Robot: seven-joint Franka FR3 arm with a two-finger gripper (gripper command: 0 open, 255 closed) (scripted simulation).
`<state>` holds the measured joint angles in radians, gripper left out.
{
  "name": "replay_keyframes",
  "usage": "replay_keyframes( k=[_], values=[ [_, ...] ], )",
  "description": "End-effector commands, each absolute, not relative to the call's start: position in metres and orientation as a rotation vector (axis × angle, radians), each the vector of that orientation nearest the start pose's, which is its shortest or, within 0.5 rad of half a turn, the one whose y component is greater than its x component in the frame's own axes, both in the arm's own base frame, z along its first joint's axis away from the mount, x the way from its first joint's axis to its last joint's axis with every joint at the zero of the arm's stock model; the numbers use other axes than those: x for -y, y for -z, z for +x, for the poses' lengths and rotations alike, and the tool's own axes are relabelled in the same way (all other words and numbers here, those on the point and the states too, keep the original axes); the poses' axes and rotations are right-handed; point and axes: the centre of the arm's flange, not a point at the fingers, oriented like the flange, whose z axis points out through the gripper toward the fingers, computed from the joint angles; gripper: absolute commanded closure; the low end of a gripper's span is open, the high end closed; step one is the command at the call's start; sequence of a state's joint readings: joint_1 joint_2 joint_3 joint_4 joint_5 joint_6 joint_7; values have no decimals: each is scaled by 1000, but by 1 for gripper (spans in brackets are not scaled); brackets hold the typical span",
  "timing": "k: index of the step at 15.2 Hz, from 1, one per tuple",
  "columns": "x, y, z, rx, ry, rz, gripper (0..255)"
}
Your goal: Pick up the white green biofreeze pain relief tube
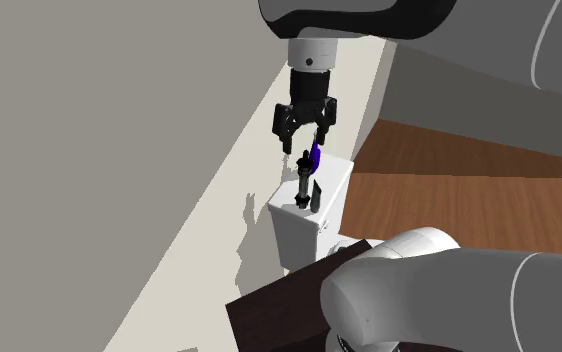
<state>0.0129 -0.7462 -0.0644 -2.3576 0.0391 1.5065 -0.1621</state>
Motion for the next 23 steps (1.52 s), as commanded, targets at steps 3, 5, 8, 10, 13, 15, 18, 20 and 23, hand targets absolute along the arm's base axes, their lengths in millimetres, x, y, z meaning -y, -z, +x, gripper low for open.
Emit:
replay_keyframes(
  k=[3,5,8,10,13,15,18,20,23],
  values=[
    [26,-553,327,163,-168,-3041,0],
    [36,-534,345,128,-187,-3042,0],
    [52,-506,370,76,-216,-3043,0],
    [63,-486,387,41,-236,-3043,0],
    [81,-457,410,-12,-265,-3042,0],
    [93,-437,425,-47,-284,-3040,0],
    [112,-407,447,-100,-313,-3038,0],
    [125,-387,460,-135,-332,-3035,0],
    [145,-356,480,-188,-361,-3030,0]
  ],
)
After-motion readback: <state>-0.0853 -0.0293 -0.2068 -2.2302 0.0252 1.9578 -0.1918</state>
